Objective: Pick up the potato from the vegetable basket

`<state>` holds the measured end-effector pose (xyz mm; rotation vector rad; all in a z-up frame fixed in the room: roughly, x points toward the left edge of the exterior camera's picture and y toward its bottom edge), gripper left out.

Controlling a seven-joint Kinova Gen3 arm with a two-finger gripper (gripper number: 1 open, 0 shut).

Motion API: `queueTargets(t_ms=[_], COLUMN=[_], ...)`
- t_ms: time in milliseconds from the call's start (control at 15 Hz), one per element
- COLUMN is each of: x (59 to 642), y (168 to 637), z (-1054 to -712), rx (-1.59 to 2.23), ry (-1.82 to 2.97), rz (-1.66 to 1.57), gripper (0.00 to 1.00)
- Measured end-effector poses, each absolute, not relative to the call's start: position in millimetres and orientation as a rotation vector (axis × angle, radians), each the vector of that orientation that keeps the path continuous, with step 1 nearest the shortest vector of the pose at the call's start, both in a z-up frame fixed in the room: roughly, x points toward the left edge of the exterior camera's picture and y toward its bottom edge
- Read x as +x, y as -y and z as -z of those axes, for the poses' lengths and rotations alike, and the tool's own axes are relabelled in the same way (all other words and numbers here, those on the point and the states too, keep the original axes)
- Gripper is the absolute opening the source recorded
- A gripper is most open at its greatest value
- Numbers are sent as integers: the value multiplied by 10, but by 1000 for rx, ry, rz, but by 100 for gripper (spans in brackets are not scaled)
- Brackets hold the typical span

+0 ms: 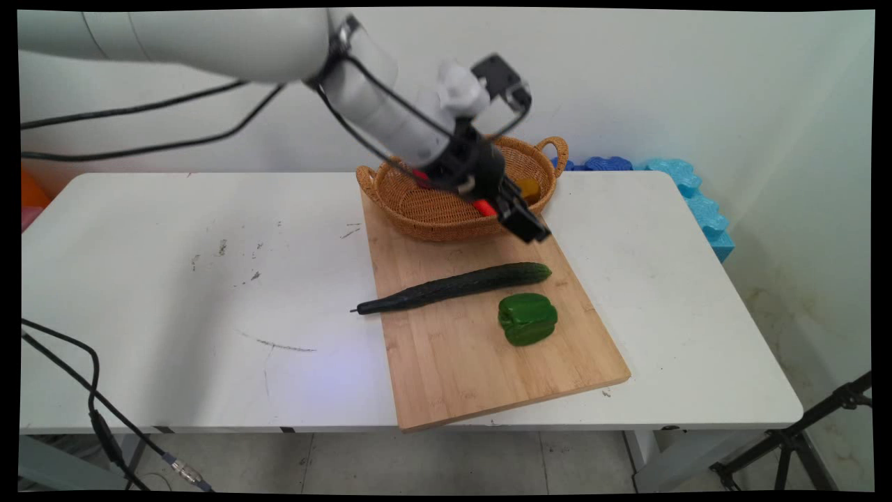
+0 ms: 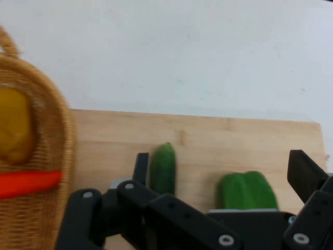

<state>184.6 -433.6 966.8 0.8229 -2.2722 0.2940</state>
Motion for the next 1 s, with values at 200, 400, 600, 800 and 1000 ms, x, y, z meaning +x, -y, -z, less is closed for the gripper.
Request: queueTargets(t_ms=[200,400,600,800,1000], x=[2030,2154,2293,2381,2394], y=[4574,4770,5069,5366,5646], z=[-9907,-10012,-10067,-10021,-9894], rx=[883,935,1010,1081,1133], ry=[2259,2250,2249,2255,2269], rz=[-330,-357,-396,-424,-433], gripper=[100,100,100,100,100])
